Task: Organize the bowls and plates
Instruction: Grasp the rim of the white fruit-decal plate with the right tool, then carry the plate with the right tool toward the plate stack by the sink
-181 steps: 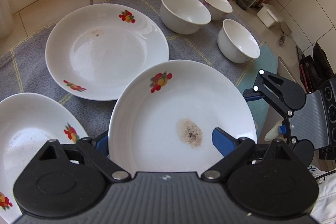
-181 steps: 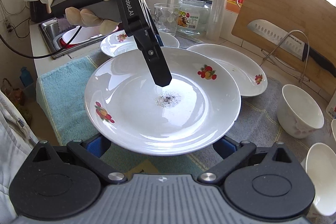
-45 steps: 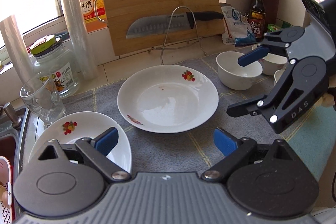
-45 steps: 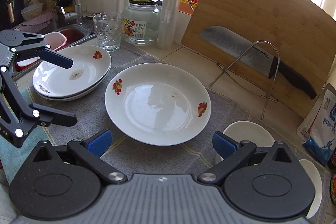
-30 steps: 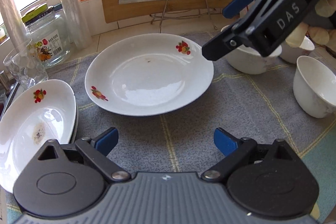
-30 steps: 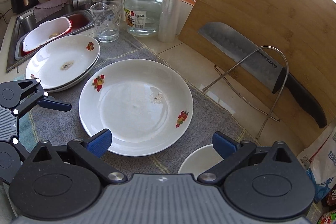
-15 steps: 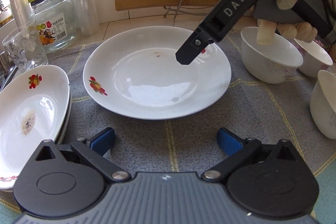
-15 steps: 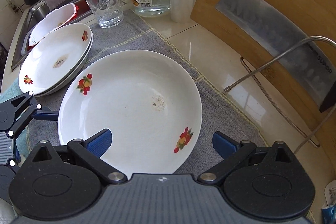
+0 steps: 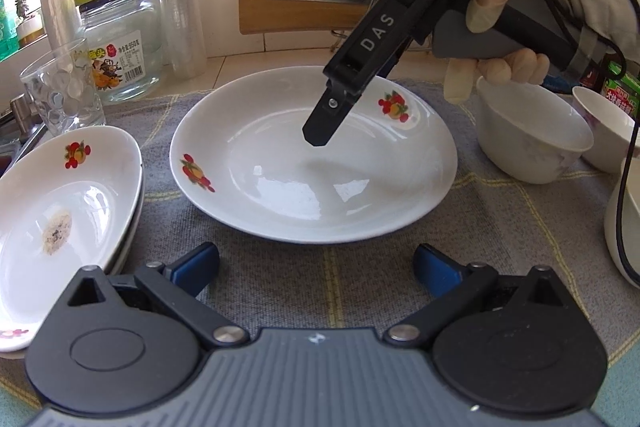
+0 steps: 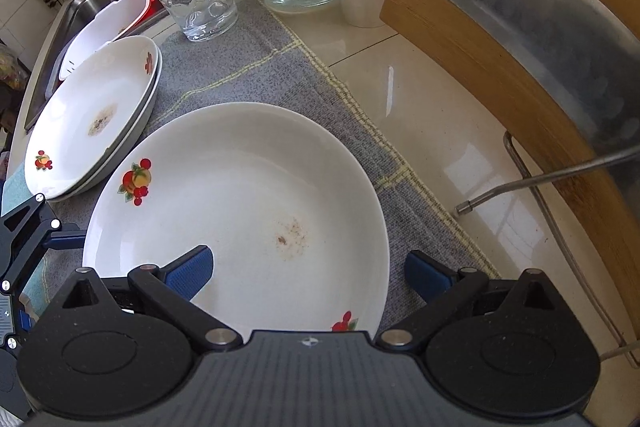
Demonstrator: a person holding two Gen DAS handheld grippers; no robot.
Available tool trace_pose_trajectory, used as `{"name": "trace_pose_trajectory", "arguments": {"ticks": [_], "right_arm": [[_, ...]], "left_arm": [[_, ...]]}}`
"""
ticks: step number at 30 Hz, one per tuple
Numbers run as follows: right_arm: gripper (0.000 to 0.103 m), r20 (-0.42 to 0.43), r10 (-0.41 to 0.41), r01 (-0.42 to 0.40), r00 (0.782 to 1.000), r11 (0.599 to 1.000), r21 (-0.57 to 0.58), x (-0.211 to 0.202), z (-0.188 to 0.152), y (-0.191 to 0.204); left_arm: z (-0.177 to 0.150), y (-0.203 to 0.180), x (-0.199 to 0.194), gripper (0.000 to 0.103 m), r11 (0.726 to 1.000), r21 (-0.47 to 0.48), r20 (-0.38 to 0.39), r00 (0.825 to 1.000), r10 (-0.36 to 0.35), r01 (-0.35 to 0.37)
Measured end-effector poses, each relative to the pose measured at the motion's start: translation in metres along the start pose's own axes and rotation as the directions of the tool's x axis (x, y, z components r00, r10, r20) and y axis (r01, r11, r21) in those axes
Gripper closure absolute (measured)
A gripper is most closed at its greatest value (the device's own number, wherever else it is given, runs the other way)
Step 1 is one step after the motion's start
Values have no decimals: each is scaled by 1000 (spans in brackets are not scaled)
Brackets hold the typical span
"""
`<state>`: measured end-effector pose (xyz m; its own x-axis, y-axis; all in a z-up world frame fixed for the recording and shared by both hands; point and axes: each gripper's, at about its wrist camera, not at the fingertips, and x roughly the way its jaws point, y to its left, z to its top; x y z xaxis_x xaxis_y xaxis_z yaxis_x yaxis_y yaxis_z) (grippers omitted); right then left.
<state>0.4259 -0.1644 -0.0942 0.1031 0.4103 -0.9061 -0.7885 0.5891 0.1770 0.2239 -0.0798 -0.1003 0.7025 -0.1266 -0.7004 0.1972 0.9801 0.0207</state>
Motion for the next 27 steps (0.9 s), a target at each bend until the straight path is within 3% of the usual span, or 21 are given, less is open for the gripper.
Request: {"name": "trace_pose_trajectory", "arguments": {"ticks": [18, 25, 27], "right_arm": [[0, -22, 139, -140, 990, 989, -44, 8, 21, -5], [19, -26, 140, -141, 990, 989, -54, 5, 24, -6], [20, -27, 143, -144, 989, 988, -49, 5, 24, -7]], "left_arm": [[3, -4, 5, 1, 1000, 21, 36, 999, -5, 4], [3, -2, 5, 3, 1000, 18, 45, 999, -11, 10], [3, -2, 3, 5, 1000, 19, 49, 999, -13, 12]]}}
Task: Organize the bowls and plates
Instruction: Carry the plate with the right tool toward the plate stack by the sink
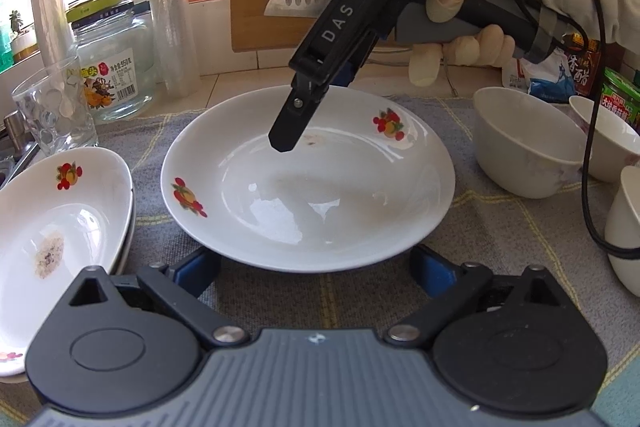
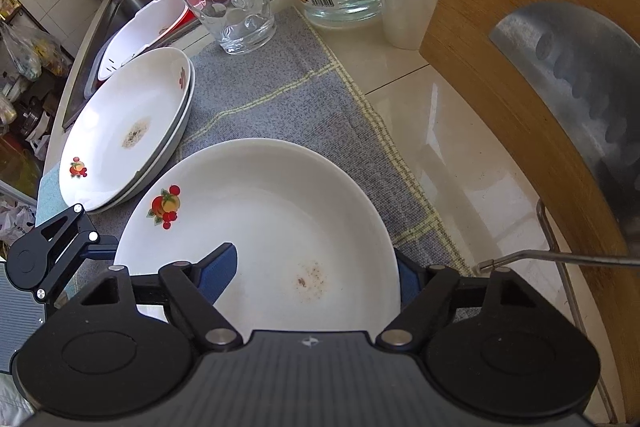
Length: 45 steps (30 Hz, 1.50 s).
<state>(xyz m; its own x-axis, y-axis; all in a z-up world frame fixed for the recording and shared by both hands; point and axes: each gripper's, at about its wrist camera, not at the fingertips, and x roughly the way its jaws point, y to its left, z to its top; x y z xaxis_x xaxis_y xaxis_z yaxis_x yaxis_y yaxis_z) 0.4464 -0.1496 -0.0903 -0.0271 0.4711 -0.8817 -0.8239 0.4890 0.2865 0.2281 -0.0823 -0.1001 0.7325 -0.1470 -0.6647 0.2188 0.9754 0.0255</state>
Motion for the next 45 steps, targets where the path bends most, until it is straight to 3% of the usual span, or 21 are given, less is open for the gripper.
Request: {"name": "trace_pose_trajectory", "arguments": {"ticks": [11, 23, 45], "right_arm": [[20, 5, 3, -3, 1000, 1000, 16, -3, -2, -1], [20, 7, -4, 4, 1000, 1000, 30, -11, -7, 6], [20, 45, -17, 15, 999, 999, 31, -34, 4, 39]], "left_arm": [[4, 1, 1, 7, 1000, -2, -19, 1000, 14, -14], [6, 4, -8, 10, 1000, 5, -45, 999, -26, 26], [11, 20, -45, 10, 998, 35, -9, 999, -44, 44]]}}
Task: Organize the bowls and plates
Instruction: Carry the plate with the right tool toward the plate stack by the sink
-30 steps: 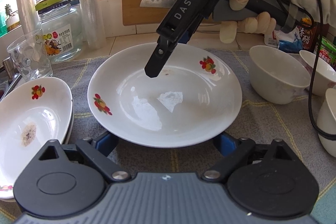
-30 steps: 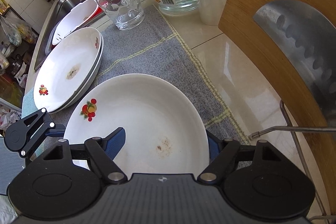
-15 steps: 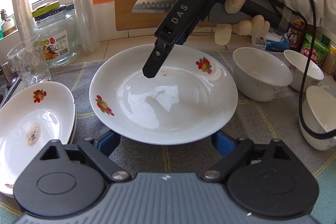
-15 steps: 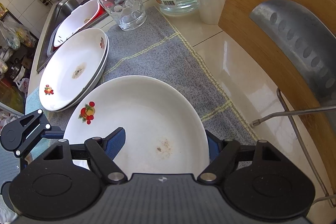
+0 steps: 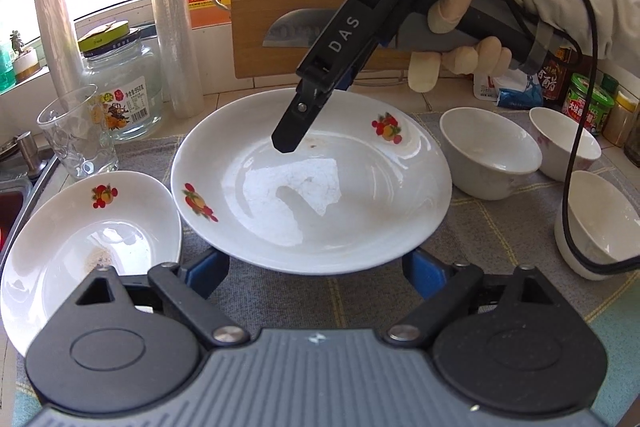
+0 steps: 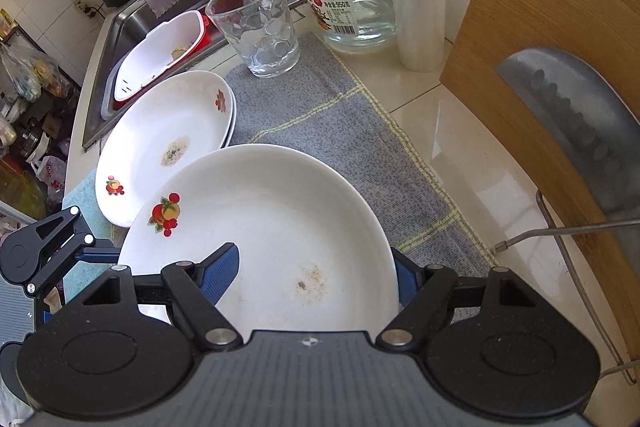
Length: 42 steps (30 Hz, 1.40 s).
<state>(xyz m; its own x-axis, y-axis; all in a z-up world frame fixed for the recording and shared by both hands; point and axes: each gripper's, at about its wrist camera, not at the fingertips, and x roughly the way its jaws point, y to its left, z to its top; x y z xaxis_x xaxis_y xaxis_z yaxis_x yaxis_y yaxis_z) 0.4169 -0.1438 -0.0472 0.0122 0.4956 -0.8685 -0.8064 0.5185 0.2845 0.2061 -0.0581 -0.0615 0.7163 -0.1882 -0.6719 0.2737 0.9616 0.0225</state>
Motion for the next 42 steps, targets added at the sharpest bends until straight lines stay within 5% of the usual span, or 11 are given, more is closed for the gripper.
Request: {"name": "trace_pose_trajectory", "arguments": {"ticks": [15, 42], "right_arm": [[20, 0, 23, -23, 1000, 995, -93, 15, 47, 52], [20, -79, 128, -142, 989, 970, -198, 102, 112, 126]], "left_arm": [[-9, 37, -43, 10, 996, -56, 29, 997, 66, -64], [-44, 106, -81, 10, 962, -187, -50, 980, 192, -198]]}}
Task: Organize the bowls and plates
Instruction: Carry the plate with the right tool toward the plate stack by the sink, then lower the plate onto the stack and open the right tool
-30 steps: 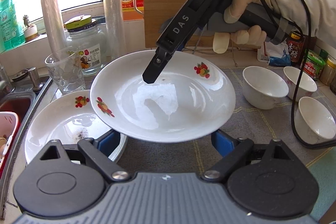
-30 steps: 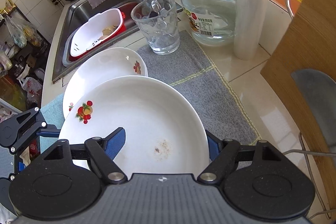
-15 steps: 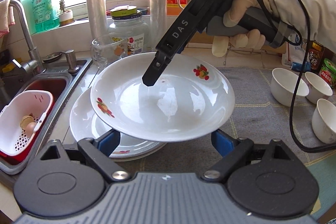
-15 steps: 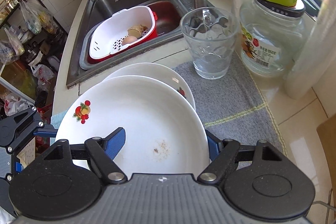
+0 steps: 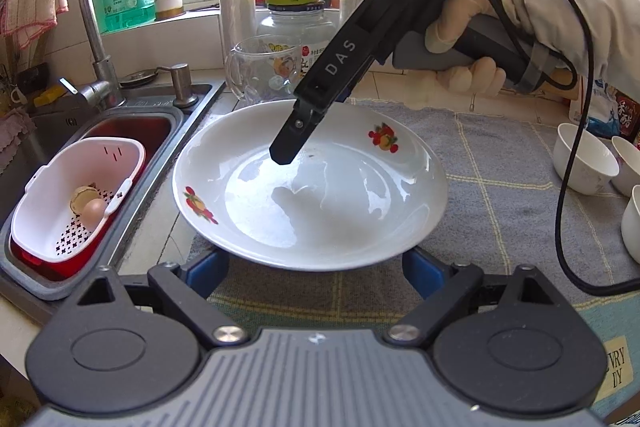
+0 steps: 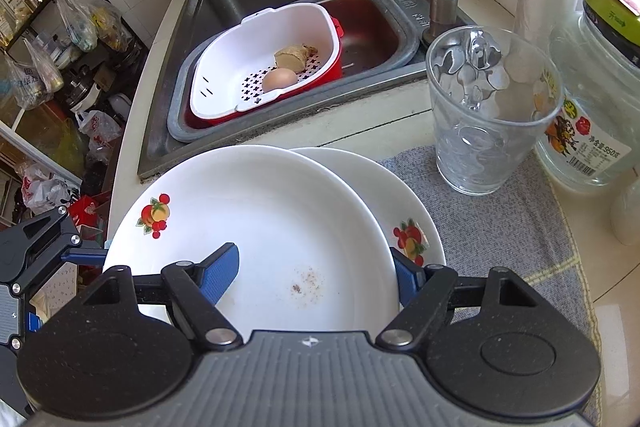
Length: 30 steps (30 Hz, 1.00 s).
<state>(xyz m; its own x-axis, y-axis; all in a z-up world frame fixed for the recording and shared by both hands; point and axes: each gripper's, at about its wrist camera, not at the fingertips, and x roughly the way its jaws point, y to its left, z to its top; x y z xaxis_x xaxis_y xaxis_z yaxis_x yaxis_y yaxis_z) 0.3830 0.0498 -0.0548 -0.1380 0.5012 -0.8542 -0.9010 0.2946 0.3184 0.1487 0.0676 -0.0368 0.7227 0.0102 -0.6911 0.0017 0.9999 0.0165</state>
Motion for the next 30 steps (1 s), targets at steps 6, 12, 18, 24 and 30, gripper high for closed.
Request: {"name": "trace_pose_trajectory", "arguments": {"ticks": [6, 12, 18, 24, 30], "right_arm": [[20, -11, -9, 9, 1000, 1000, 13, 6, -3, -2], [20, -15, -20, 21, 1000, 999, 33, 9, -5, -7], [20, -21, -27, 27, 999, 999, 38, 8, -7, -11], [20, -23, -32, 32, 999, 999, 33, 5, -8, -11], [20, -21, -38, 38, 999, 999, 39, -2, -10, -13]], "left_arm": [[0, 2, 1, 10, 1000, -2, -4, 1000, -13, 13], [2, 2, 3, 10, 1000, 3, -9, 1000, -23, 23], [5, 5, 7, 10, 1000, -3, -17, 999, -30, 30], [4, 7, 11, 10, 999, -5, -26, 999, -32, 32], [5, 9, 15, 10, 999, 3, -34, 999, -34, 34]]}}
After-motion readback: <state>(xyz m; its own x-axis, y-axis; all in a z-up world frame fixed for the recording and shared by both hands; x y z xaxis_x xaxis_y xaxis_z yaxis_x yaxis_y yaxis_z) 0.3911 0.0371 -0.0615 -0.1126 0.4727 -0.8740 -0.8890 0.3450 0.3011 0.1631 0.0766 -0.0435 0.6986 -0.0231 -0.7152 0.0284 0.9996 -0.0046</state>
